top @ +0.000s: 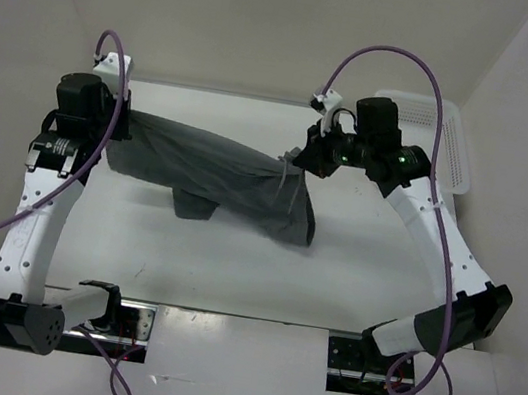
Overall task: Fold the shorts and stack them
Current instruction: Flatten the shorts out
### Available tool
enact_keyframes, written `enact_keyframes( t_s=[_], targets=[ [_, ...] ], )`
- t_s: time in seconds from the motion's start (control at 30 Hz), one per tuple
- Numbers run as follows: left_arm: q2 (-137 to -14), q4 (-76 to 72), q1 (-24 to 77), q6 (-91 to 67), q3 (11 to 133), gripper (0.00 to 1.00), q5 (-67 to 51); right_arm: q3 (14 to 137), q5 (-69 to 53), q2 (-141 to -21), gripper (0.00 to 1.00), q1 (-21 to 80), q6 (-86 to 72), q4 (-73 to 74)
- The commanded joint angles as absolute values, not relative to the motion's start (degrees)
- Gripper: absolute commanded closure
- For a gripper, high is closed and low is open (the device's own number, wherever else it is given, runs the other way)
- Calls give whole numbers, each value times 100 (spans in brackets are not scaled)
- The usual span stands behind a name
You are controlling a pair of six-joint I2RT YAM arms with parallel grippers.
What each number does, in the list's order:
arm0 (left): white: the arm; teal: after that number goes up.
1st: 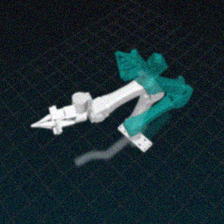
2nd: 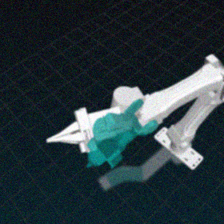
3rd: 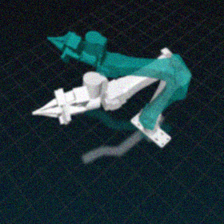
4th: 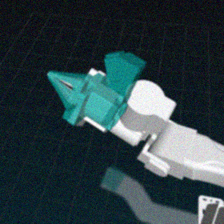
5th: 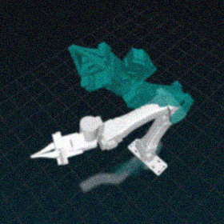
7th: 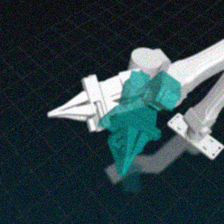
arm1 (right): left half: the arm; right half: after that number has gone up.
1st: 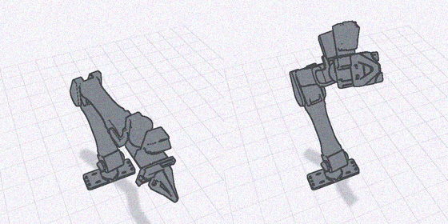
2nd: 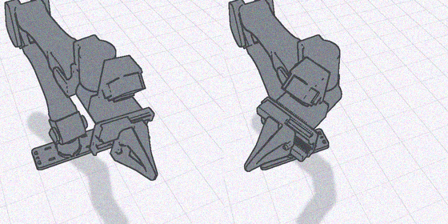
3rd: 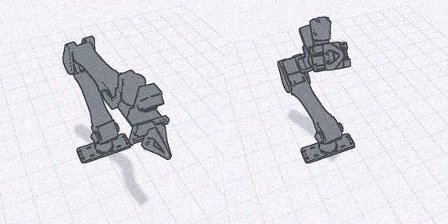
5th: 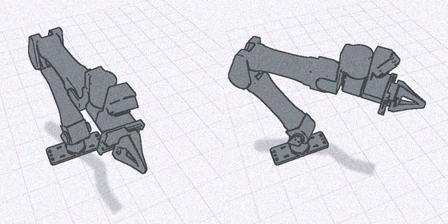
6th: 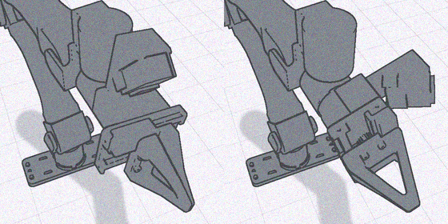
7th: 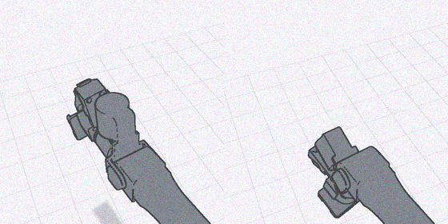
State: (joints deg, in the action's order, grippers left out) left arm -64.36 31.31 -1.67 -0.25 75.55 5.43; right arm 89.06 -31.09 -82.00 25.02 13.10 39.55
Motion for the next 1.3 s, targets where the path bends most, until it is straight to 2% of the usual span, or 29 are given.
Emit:
enact_keyframes(
  t_s=[0.0,0.13,0.33,0.43,0.53,0.63,0.67,0.87,0.97,1.0,1.03,1.07,1.1,1.17,1.27],
  targets=[
    [-6319,3093,-167,0,7708,100,659,9298,-3286,-8393,100,2426,1275,4544],
    [-6608,3094,-115,0,7525,100,388,9614,-3156,-8876,100,2426,626,3949],
    [-7329,2963,-53,0,7383,100,491,10676,-2708,-10352,100,2224,-123,3455],
    [-7619,2708,-1,0,7996,100,773,11915,-2172,-10889,100,2092,-123,3454],
    [-7673,2707,0,0,8690,100,940,12376,-1890,-10750,100,2092,175,3568],
    [-7314,2960,0,0,8692,100,827,11298,-1819,-9901,100,2092,412,3630],
    [-7217,3075,52,0,8484,100,713,10546,-1767,-9644,100,2092,413,3630],
    [-6242,4130,430,0,7262,99,185,7899,-1652,-7835,100,2092,896,4016],
    [-5784,4446,702,0,6488,91,-341,6913,-1792,-7419,99,2092,896,4078],
    [-5731,4526,808,0,6338,86,-673,6752,-1793,-7418,92,2092,896,4078],
    [-5730,4726,809,0,6198,77,-833,6628,-1793,-7418,73,2092,957,4078],
    [-5730,4868,870,0,6005,62,-974,6549,-1880,-7418,50,2092,1106,4130],
    [-5861,5034,870,0,5951,31,-1106,6496,-1881,-7418,27,2092,1290,4235],
    [-5923,5474,870,0,5897,23,-1195,6556,-1942,-7471,14,2092,1765,4473],
    [-5924,5704,870,0,5897,20,-1195,6758,-1811,-7471,10,2092,2092,4544]
  ],
)
